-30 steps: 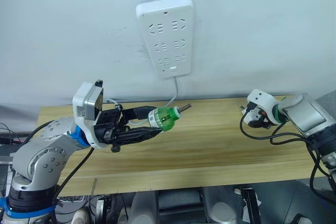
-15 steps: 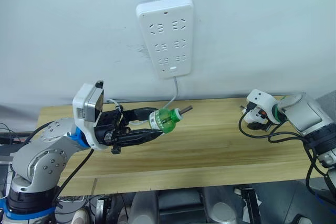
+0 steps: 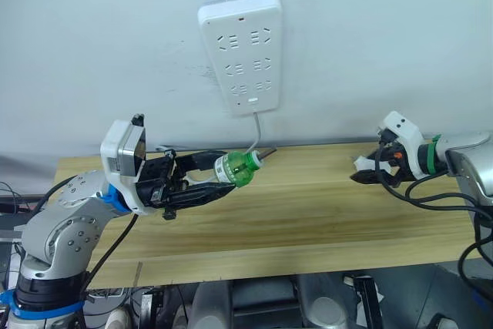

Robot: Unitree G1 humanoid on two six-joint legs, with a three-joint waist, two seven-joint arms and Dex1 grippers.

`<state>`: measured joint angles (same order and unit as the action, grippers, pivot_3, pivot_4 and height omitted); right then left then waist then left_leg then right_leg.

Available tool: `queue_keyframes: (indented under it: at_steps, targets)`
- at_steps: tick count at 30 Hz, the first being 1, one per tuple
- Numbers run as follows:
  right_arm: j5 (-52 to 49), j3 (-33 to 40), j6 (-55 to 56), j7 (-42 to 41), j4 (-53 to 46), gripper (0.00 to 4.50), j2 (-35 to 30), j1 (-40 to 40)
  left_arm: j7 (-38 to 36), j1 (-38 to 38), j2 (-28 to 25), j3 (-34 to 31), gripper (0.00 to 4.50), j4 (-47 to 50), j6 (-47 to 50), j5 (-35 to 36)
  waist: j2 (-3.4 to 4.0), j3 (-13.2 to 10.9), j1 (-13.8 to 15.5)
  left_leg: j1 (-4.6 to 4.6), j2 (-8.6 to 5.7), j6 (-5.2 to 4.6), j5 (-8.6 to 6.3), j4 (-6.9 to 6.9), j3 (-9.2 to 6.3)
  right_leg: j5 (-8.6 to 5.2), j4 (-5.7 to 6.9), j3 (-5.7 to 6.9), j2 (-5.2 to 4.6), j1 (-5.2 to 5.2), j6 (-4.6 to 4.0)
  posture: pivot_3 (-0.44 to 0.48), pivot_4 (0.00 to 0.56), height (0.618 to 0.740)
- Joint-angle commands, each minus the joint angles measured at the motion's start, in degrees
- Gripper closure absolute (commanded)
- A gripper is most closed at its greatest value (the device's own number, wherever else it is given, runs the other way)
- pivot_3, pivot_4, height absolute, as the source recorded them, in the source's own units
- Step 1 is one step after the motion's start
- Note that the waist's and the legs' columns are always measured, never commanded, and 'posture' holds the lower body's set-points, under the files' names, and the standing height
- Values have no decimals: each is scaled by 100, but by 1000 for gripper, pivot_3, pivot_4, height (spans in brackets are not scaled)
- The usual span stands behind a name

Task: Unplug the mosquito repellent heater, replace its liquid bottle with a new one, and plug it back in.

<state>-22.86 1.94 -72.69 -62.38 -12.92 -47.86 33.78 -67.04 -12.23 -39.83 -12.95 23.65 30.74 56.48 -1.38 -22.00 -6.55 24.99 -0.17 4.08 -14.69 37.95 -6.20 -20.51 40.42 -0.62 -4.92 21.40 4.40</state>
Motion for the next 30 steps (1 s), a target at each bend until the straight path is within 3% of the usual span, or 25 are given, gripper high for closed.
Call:
queue_keyframes:
  at_steps: [1, 5, 13, 20, 24, 30]
  targets:
    - [-954, 1038, -1011, 242, -842, 34, 576, -149, -80, -60, 77, -11, 2253, 1, -217, -86, 0, 1, 5, 0, -1, 0, 0, 0, -1, 0, 0, 0, 0, 0, 0, -202, 331, 740]
    - [-2069, 1794, -1981, 735, -1266, 34, 1427, -165, 9, -146, 189, -28, 2253, -62, -387, -204, 2, 2, -1, 0, -4, 1, 1, 2, -5, 0, 7, 1, -1, 0, 0, -200, 329, 740]
    - [-4392, 2132, -1981, 2471, -1462, 34, 2037, -333, 135, -215, 428, -37, 2253, -137, -684, -409, 1, 3, -28, -2, -2, 1, 1, 4, -4, 0, 35, 0, -1, 1, 0, -195, 336, 740]
    - [-5419, 2187, -1399, 4443, -1844, 34, 3080, -398, 287, -197, 565, 13, 2253, -102, -732, -473, 1, 3, -143, -7, -2, 1, 1, 6, -4, 0, 44, -3, 1, 1, 0, -202, 352, 740]
    - [-6126, 1815, -837, 5161, -1926, 34, 3112, -634, 371, -191, 656, 65, 2253, -75, -754, -524, 1, 3, -147, -7, -2, 1, 1, 5, -3, 0, 43, -3, 0, 1, 0, -200, 351, 740]
    - [-7270, 1219, 97, 5831, -1846, 34, 2618, -670, 432, -264, 727, 102, 2253, -154, -847, -628, 2, 3, -164, -12, 0, 1, 1, 8, -2, 0, 34, -7, 1, 3, 0, -203, 345, 740]
